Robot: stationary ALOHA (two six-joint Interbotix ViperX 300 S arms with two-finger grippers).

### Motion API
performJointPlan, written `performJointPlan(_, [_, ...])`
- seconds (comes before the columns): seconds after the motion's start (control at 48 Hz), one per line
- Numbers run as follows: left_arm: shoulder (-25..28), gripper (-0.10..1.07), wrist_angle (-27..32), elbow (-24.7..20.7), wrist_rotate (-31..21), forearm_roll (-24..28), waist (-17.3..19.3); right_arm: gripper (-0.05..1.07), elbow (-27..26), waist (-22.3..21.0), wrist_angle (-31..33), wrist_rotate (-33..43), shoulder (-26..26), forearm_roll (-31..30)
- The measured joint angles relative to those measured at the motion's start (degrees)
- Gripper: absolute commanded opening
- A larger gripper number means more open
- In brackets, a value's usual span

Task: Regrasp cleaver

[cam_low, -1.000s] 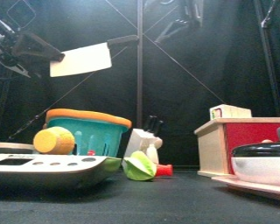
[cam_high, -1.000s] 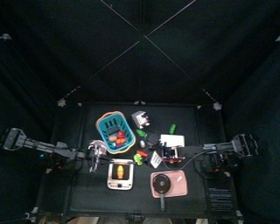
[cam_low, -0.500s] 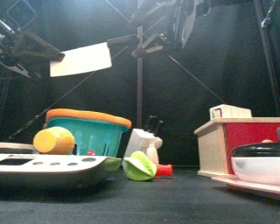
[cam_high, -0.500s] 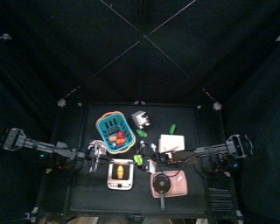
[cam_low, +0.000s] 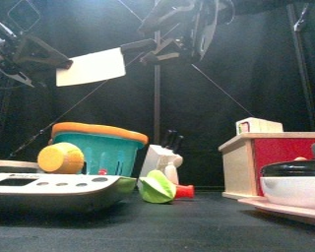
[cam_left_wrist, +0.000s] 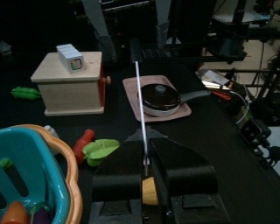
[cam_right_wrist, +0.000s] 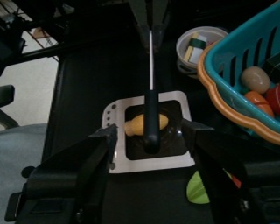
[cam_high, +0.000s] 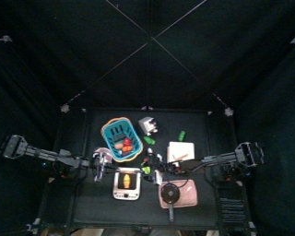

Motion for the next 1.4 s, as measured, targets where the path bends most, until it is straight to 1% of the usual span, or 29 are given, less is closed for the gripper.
performJointPlan(0.208, [0.09,0.41,0.00,0.00,0.00,0.00,0.09,0.77,-0.35,-0.88,0.00,0.00,0.97,0.35])
performJointPlan(0.521, [0.09,0.41,0.00,0.00,0.00,-0.09,0.00,0.67,-1.23,-1.85,-0.09,0.00,2.02,1.67])
performJointPlan(0.833, [0.09,0.41,0.00,0.09,0.00,-0.09,0.09,0.54,-1.32,-1.85,0.00,0.00,3.08,2.72])
performJointPlan(1.312, [0.09,0.41,0.00,0.26,0.00,-0.09,0.09,0.52,-1.67,-1.85,-0.09,0.00,4.13,2.81])
performJointPlan(1.396, [0.09,0.43,0.00,0.35,0.09,-0.09,0.09,0.52,-1.93,-1.85,0.09,-0.09,4.39,2.46])
